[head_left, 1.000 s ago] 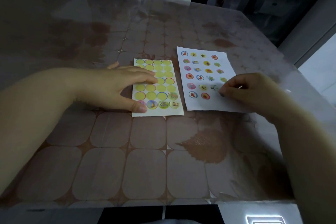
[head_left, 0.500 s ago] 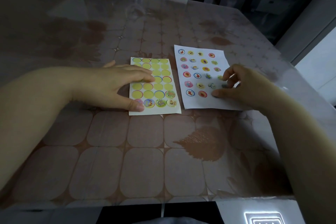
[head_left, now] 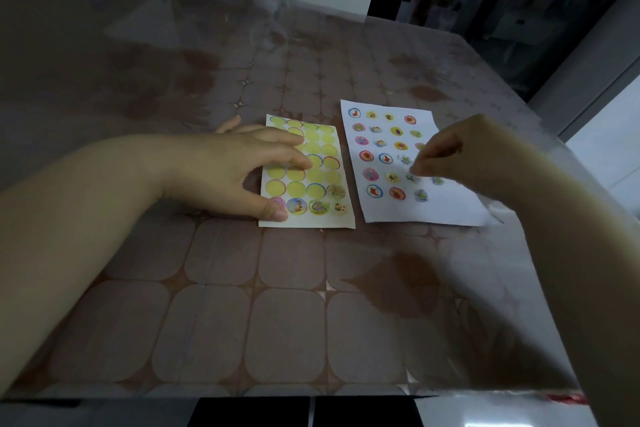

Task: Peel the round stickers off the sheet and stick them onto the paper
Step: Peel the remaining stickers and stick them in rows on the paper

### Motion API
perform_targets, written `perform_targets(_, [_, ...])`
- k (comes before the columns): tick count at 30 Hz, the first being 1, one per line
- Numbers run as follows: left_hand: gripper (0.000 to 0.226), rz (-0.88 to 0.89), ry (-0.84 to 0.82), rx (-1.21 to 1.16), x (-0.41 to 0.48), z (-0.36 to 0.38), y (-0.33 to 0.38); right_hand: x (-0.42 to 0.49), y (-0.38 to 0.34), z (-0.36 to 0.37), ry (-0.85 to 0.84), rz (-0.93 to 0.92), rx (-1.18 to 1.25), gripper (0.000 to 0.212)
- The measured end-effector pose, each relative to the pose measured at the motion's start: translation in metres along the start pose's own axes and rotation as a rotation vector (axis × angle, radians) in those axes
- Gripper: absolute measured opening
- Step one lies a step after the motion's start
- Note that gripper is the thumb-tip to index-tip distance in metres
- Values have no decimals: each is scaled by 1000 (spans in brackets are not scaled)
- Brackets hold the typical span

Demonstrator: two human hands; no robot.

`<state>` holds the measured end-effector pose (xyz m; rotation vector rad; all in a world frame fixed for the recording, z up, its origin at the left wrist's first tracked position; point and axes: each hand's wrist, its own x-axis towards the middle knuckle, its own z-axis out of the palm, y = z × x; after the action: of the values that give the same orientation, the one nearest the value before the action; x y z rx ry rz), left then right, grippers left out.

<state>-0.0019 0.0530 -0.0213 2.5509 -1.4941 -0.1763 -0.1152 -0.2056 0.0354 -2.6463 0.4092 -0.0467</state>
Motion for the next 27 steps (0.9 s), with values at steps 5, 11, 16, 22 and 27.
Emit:
perform_targets(5, [67,-11,-32,13,-2,-4,9,-5,-35,27,-93,-314,-12,9])
perform_targets(11, [69,-36,-67,26,-5,-9,16,-2,-33,48,-75,-333,71,19])
perform_targets(16, [79,-82,-126,-8,-4,-10,23,-6,-29,53,-65,-323,149,11])
perform_targets(22, [65,-72,-26,-53,2,-3,30,-9,-30,52,-110,-276,173,10])
perform_targets(27, [85,-34,-37,-18,4,2,35,-10,-27,53,-77,-257,197,9])
